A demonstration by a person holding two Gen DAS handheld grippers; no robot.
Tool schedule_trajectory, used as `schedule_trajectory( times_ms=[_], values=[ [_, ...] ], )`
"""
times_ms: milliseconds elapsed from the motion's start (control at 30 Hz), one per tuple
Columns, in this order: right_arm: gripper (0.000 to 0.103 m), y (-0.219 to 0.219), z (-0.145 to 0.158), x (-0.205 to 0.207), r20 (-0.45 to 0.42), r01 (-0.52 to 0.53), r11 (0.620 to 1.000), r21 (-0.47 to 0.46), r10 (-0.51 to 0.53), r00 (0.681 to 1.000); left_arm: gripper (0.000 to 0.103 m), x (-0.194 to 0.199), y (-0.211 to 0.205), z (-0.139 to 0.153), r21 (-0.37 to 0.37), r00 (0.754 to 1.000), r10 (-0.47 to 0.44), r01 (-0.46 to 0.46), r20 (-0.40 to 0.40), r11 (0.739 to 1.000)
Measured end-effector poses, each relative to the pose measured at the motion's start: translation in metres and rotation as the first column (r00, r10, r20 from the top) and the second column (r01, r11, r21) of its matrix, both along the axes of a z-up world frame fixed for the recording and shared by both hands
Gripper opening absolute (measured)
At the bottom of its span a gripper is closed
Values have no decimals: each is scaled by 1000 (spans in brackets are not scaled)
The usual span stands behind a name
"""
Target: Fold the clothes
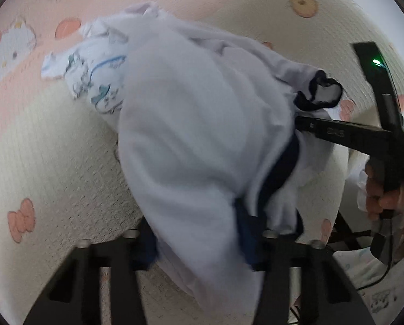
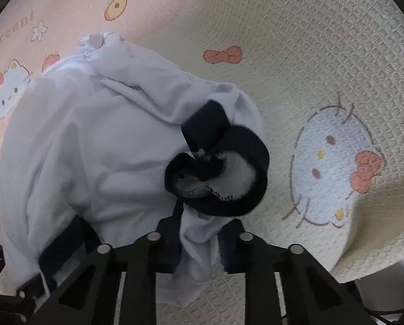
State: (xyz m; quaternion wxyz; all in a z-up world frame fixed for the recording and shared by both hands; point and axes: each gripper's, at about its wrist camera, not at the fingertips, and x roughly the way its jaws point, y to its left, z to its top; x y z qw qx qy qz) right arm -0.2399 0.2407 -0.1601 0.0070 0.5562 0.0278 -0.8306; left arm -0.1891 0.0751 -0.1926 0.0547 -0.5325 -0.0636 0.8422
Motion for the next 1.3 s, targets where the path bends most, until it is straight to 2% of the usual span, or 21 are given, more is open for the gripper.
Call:
schedule_trajectory(
  times_ms=[33,167,200,300,400,500,567,667,767,800,900,967,1033,1067,1100,1167,1200,1300],
  values=[
    [10,-2,1,1,-11,0,1000,27,1,1000,24,2,2,5,-34,1000,-6,5,-22,999],
    [7,-12,8,12,-76,5,991,133,5,997,11,10,10,26,-172,994,-37,19,-106,985],
    [7,-13,12,15,-93,11,990,138,2,996,11,12,12,31,-206,991,-47,20,-127,978],
    [7,-7,25,18,-114,37,996,84,-27,993,10,27,-27,41,-279,988,-11,-33,-154,960],
    [7,0,36,25,-140,47,997,54,-39,989,9,22,-54,58,-227,984,64,-101,-164,969],
    [7,8,43,29,-143,59,998,5,-57,988,7,1,-66,58,-219,978,143,-174,-149,960],
    [7,12,46,31,-141,65,998,-25,-68,988,7,5,-79,59,-201,972,188,-215,-143,956],
    [7,13,50,32,-147,63,997,-50,-69,987,5,22,-92,74,-244,953,245,-285,-179,927],
    [7,15,59,48,-168,75,997,2,-74,983,5,35,-111,89,-290,934,280,-337,-221,896],
    [7,17,63,46,-159,73,997,-2,-73,985,5,37,-122,92,-262,933,293,-342,-210,903],
    [7,21,62,47,-123,78,995,-68,-85,989,5,47,-148,95,-56,930,303,-320,-207,946],
    [8,19,66,52,-134,66,995,-71,-75,988,5,55,-150,98,12,922,296,-302,-251,953],
    [13,17,68,54,-147,54,996,-69,-64,987,5,55,-148,96,78,930,285,-274,-233,959],
    [21,15,71,55,-155,50,996,-73,-60,986,5,50,-145,92,117,943,267,-248,-200,962],
    [34,12,72,51,-167,47,995,-85,-61,984,6,46,-143,91,139,951,251,-228,-178,964],
    [51,13,75,55,-180,58,993,-105,-76,981,6,39,-136,84,204,973,198,-172,-116,964],
    [55,14,76,57,-181,62,992,-111,-81,980,6,34,-132,79,223,979,184,-161,-84,961],
    [55,11,72,60,-161,55,991,-124,-75,984,7,27,-118,64,257,989,148,-144,3,956]
  ],
)
